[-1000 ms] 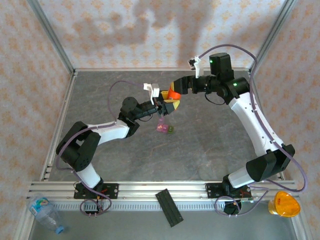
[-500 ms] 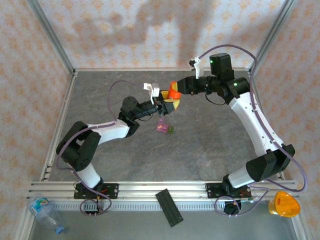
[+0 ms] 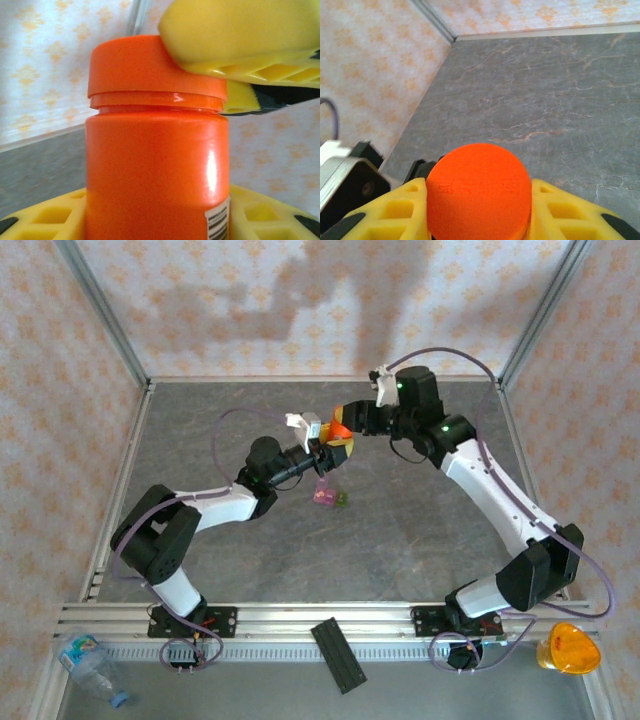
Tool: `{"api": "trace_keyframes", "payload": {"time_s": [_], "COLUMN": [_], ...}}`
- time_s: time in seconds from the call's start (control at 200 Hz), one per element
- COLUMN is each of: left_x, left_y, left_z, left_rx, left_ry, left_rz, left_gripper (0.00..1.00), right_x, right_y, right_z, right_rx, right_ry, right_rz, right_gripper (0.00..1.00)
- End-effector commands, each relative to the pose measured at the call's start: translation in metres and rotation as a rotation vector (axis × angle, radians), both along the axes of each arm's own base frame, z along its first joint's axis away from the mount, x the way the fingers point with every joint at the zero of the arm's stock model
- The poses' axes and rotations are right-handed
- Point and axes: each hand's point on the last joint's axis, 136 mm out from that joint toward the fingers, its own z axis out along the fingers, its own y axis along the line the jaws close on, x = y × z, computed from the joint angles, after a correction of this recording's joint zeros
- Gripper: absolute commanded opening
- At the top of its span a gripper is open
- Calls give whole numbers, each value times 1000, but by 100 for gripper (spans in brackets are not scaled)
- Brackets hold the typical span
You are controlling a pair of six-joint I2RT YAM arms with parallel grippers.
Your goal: Sort the pills into containers
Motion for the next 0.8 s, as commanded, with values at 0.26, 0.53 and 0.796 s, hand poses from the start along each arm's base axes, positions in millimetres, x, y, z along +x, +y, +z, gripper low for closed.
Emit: {"api": "trace_keyframes", "payload": {"time_s": [0.26, 0.53, 0.796], "left_x": [-22, -17, -11], "left_y": [-1, 5, 9], "left_z": [54, 46, 35], "left_rx": [108, 84, 84], "left_ry": [-360, -336, -278], "left_rz": [290, 362, 376], "left_gripper": [0, 0, 0], "right_x": [3, 7, 12], "right_y": [40, 38, 14], "right_z": [-46, -42, 1], "right_rx": [53, 55, 35], "right_ry": [189, 181, 103], "right_rz": [-109, -136, -167], "right_gripper": [31, 32, 68]}}
